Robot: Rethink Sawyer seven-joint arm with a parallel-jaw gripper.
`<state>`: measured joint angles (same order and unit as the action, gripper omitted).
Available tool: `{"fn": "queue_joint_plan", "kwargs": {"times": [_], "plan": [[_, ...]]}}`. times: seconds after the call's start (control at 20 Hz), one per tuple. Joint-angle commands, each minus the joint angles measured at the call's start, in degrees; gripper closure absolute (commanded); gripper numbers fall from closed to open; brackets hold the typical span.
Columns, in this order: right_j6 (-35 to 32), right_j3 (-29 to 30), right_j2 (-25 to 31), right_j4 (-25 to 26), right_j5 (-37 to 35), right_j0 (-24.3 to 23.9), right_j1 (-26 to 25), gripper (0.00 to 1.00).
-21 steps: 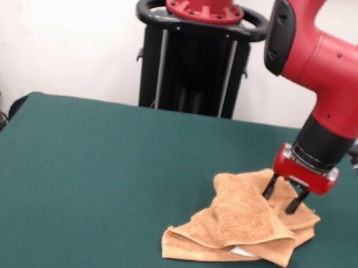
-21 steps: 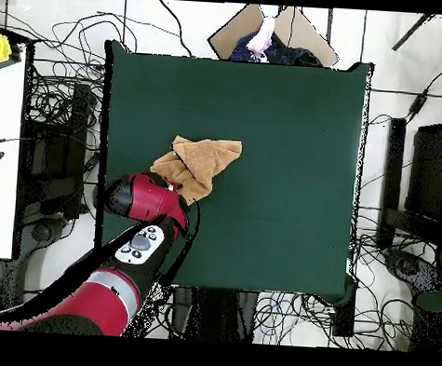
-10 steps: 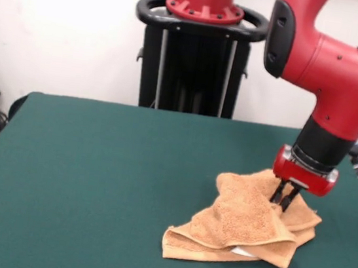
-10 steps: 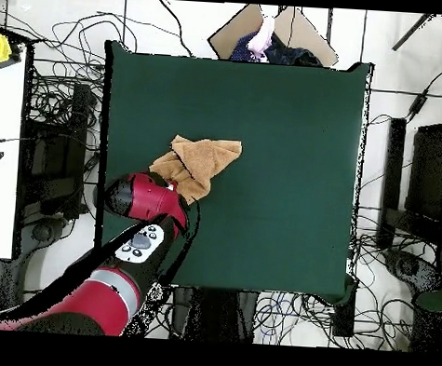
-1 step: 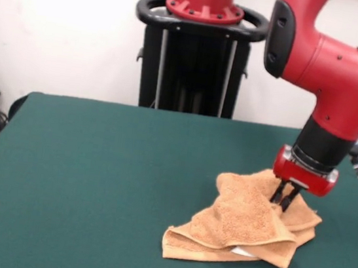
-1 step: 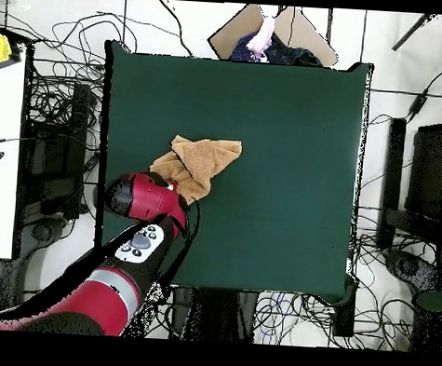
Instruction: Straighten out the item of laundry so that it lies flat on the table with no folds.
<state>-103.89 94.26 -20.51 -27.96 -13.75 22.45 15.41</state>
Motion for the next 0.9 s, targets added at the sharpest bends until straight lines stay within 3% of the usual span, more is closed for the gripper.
{"fn": "queue_joint_plan", "kwargs": {"times": [0.05, 0.35, 0.55, 0.9], "plan": [[-10.4, 0.0, 3.6, 0.1, -5.4, -1.5, 5.6, 1.0], [-7.0, 3.5, 4.6, 1.9, -9.2, -4.5, 11.7, 1.0], [-5.8, 3.4, 6.7, 2.7, -8.2, -7.0, 11.3, 1.0], [-7.3, 5.4, 8.4, 3.5, -6.6, -7.2, 12.0, 1.0]]}}
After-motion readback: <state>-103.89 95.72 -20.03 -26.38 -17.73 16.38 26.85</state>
